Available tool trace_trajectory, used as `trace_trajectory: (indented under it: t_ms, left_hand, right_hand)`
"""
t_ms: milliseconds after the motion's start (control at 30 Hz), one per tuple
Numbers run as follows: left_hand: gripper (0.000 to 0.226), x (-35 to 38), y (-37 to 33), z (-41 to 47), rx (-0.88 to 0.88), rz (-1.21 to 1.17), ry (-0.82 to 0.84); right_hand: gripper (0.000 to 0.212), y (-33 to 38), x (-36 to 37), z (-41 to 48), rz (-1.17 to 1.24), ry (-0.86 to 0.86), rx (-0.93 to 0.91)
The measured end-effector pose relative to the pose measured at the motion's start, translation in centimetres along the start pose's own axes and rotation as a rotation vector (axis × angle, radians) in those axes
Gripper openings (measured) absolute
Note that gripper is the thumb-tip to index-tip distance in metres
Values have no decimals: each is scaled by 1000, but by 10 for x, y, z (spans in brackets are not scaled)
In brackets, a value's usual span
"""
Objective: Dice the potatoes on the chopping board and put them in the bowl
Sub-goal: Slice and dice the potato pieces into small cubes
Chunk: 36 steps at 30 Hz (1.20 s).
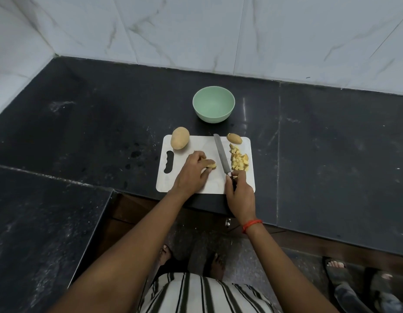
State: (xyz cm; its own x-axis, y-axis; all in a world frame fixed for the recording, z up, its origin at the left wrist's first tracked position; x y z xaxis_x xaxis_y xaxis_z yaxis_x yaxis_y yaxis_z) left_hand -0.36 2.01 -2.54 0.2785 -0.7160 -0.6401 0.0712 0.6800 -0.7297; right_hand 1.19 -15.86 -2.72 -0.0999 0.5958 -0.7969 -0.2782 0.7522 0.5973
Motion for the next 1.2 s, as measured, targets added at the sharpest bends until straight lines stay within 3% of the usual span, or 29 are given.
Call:
trace_trajectory:
  t_ms: [67, 167, 333, 667, 833, 967, 1200]
  left_hand:
    - [29, -4, 1, -1, -4, -68, 29]
    - [34, -13, 8, -7, -81, -153, -60]
    - [38, -8, 5, -10, -93, -89, -117]
    - [26, -5, 14, -10, -21, -57, -111]
    - [23, -3, 18, -11, -3, -57, -113]
    - [18, -4, 13, -12, 2, -49, -127]
    - [18, -6, 8, -15, 0, -33, -114]
  right_hand:
    - [14, 1, 2, 0, -30, 22, 17]
    - [11, 9, 3, 0, -96, 39, -1]
    - [20, 25, 4, 2, -242, 43, -56]
    - [22, 41, 13, 13, -225, 89, -62]
    - [24, 42, 20, 13, -361, 147, -148]
    - [24, 35, 24, 15, -341, 233, -80]
    - [21, 40, 30, 17, -501, 164, -202]
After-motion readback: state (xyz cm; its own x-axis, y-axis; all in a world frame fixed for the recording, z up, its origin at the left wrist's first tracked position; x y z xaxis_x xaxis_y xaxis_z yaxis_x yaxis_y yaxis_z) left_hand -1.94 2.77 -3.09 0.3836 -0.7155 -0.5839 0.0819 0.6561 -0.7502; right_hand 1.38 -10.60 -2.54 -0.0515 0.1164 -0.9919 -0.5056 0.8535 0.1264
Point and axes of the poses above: each hand's wrist, its own z-axis towards the middle knuckle, its own x-axis out of the palm, y = z × x, the point moved 8 cm from there along z, towards the middle knuckle, and after that the axes turned 13 degrees about -z, right-handed, at the moved point
